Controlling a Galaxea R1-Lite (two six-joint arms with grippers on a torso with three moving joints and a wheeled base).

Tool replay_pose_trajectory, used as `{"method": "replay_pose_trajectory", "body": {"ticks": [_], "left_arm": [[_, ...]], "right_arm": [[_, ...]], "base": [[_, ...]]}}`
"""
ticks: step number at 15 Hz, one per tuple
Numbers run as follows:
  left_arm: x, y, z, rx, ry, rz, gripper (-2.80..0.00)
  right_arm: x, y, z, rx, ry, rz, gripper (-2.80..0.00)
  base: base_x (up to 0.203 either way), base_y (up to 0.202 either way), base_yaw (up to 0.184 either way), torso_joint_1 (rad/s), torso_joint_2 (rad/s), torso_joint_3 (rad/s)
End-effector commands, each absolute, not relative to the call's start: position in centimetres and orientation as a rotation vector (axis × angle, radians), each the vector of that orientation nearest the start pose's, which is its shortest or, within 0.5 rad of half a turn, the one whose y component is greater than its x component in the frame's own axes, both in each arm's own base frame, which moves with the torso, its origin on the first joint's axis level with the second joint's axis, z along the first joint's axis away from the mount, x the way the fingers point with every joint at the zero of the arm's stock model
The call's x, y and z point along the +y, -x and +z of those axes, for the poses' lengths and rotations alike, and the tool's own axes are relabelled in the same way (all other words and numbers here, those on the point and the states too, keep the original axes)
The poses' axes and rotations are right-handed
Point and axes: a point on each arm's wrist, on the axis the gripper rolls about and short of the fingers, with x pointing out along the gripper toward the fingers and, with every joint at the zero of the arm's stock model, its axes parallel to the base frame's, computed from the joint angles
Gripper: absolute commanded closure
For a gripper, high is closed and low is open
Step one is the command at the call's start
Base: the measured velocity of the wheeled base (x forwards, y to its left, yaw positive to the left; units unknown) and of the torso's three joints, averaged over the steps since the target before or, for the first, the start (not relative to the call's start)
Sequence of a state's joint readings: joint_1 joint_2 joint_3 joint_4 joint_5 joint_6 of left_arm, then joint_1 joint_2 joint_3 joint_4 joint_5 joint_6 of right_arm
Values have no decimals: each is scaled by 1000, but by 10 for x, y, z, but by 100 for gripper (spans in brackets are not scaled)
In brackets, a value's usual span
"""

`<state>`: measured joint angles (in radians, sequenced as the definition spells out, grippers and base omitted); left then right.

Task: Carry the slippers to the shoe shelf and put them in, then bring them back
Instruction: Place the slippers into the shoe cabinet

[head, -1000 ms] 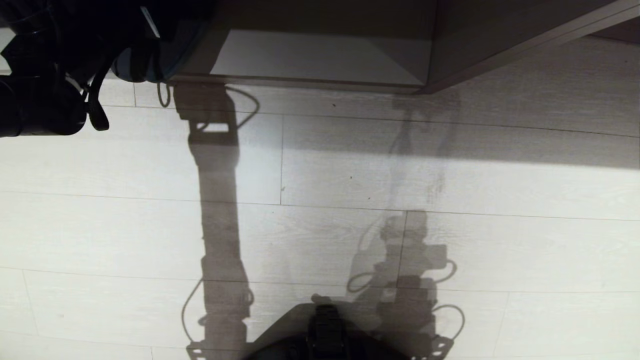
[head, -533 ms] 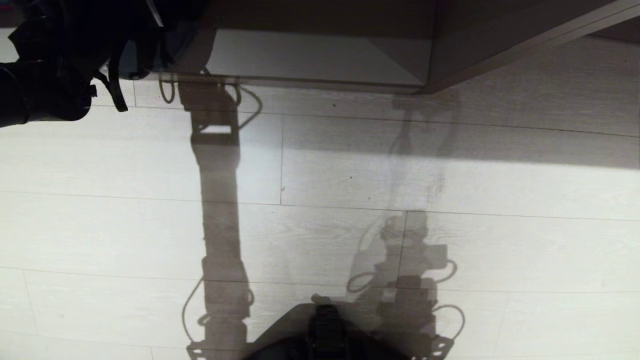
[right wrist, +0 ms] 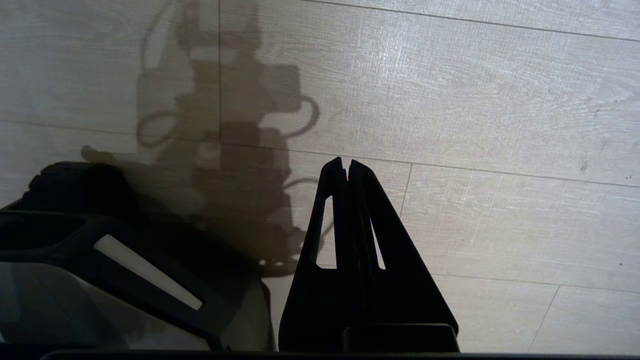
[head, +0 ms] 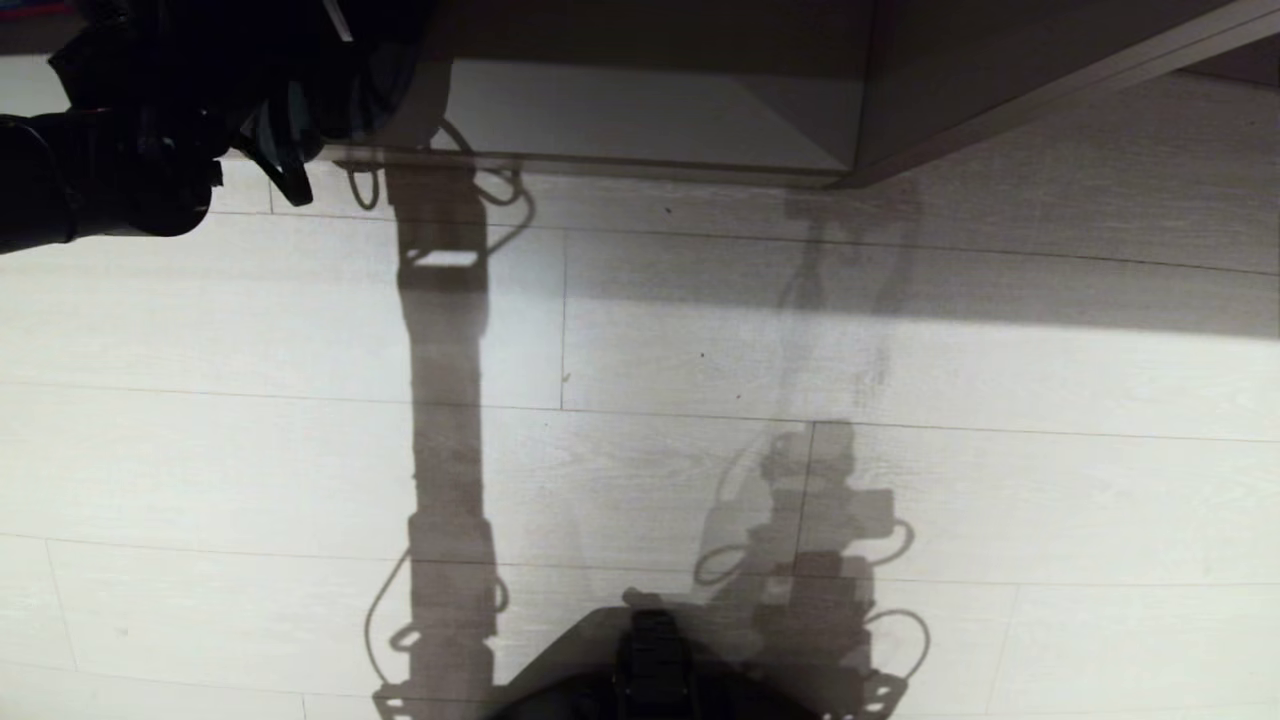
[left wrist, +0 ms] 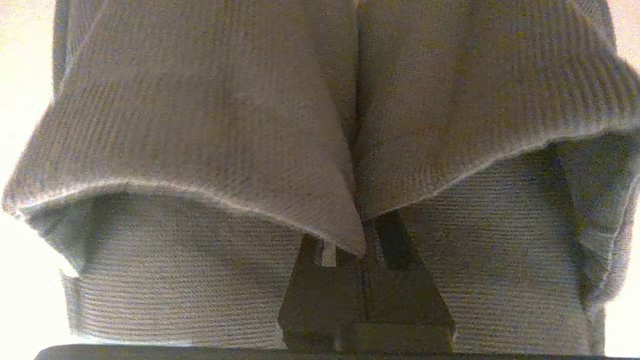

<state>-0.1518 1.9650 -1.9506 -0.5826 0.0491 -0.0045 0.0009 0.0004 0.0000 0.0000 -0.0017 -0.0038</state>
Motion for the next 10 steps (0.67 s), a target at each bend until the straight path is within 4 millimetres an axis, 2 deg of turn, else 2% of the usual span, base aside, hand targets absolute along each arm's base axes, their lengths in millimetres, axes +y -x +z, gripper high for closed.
{"method": "replay_pose_trajectory", "body": {"ticks": [1,5,6,7,10], "left_arm": [[-60,-376,402,-563,70,-98,0],[-67,-377,400,-556,88,-112,0],[-68,-377,401,-565,96,-116,-28],[-68,-377,401,-578,97,-119,-280],[-67,-373,405,-587,95,-120,-280]], "right_arm": [[0,23,75,0,5,0,0],[0,23,76,1,5,0,0],[0,23,76,1,5,0,0],[0,23,75,0,5,0,0],[0,23,75,0,5,0,0]], "base": [[0,0,0,0,0,0],[0,0,0,0,0,0],[0,0,0,0,0,0],[0,0,0,0,0,0],[0,0,0,0,0,0]]}}
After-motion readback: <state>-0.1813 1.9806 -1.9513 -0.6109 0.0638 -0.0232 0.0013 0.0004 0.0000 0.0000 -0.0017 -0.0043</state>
